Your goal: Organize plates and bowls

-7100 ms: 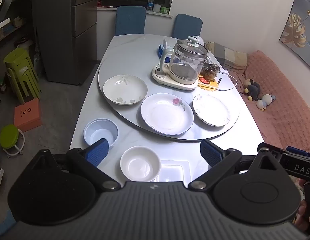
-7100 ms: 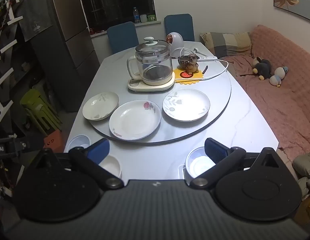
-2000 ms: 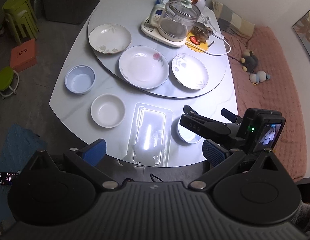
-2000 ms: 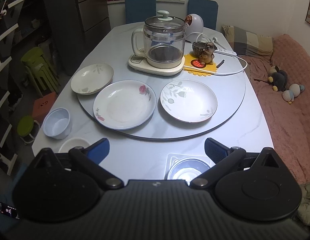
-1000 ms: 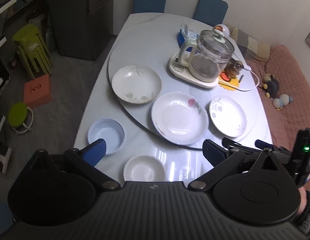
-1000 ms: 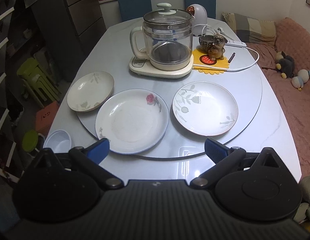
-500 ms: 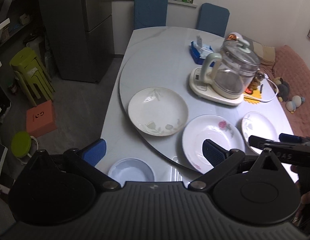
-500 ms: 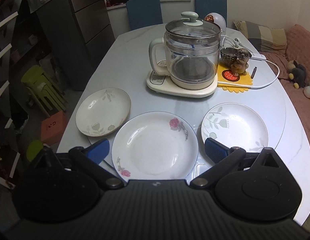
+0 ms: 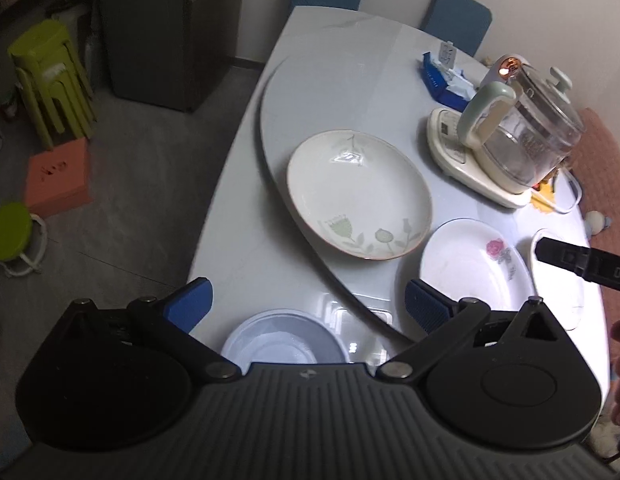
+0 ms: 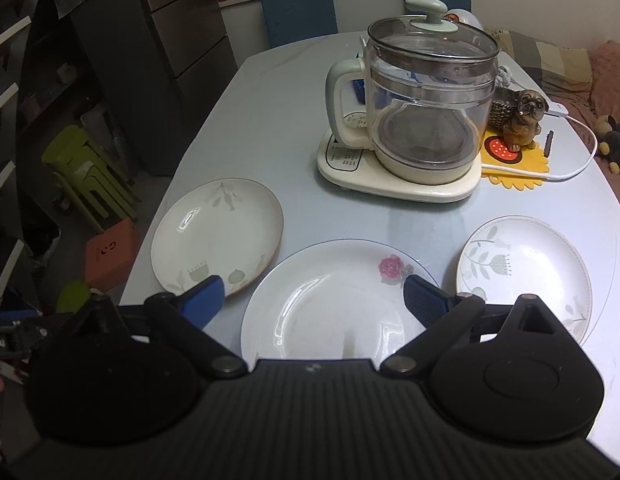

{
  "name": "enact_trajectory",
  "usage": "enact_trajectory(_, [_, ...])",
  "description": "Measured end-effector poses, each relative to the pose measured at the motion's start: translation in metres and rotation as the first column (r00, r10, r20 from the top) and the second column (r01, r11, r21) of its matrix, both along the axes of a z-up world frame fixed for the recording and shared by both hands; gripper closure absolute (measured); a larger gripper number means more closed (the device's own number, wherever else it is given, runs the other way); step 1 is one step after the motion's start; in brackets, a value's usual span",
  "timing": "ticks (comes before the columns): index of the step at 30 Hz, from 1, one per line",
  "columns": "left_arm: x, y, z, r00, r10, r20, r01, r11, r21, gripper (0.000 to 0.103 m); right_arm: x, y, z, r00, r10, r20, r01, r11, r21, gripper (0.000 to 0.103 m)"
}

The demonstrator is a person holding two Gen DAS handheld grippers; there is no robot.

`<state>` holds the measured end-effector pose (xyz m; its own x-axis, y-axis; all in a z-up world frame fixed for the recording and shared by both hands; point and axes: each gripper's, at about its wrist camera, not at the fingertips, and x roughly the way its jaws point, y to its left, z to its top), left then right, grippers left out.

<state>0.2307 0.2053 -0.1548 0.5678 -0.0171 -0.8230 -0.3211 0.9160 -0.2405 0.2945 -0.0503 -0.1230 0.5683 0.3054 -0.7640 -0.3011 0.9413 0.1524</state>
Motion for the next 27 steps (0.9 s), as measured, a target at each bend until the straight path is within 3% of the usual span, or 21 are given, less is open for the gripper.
enact_trajectory(2, [0.007, 0.006, -0.009, 1.000, 0.002, 0.002, -0.002, 0.998, -0.058, 0.001, 0.007, 0.004, -0.002, 1.000, 0.007, 0.000, -0.007, 1.000, 0.010, 0.008])
enact_trajectory(5, [0.019, 0.011, -0.017, 1.000, 0.014, 0.026, -0.011, 0.993, -0.117, 0.001, 0.020, 0.011, -0.005, 0.999, 0.036, -0.025, -0.035, 0.999, 0.029, 0.022])
enact_trajectory(9, [0.038, 0.013, -0.030, 0.998, 0.048, 0.049, -0.038, 0.981, -0.189, 0.007, 0.037, 0.021, -0.014, 0.994, 0.103, -0.027, -0.102, 0.994, 0.029, 0.027])
enact_trajectory(14, [0.061, 0.017, -0.052, 0.991, 0.119, 0.067, -0.104, 0.974, -0.204, 0.016, 0.063, 0.029, -0.033, 0.983, 0.184, -0.021, -0.183, 0.981, 0.062, 0.028])
enact_trajectory(19, [0.084, 0.030, -0.076, 0.984, 0.174, 0.040, -0.166, 0.974, -0.154, 0.028, 0.101, 0.044, -0.063, 0.966, 0.241, -0.090, -0.231, 0.967, 0.110, 0.047])
enact_trajectory(27, [0.102, 0.063, -0.098, 0.956, 0.285, 0.065, -0.265, 0.938, -0.222, 0.051, 0.135, 0.064, -0.089, 0.962, 0.252, -0.105, -0.242, 0.965, 0.106, 0.060])
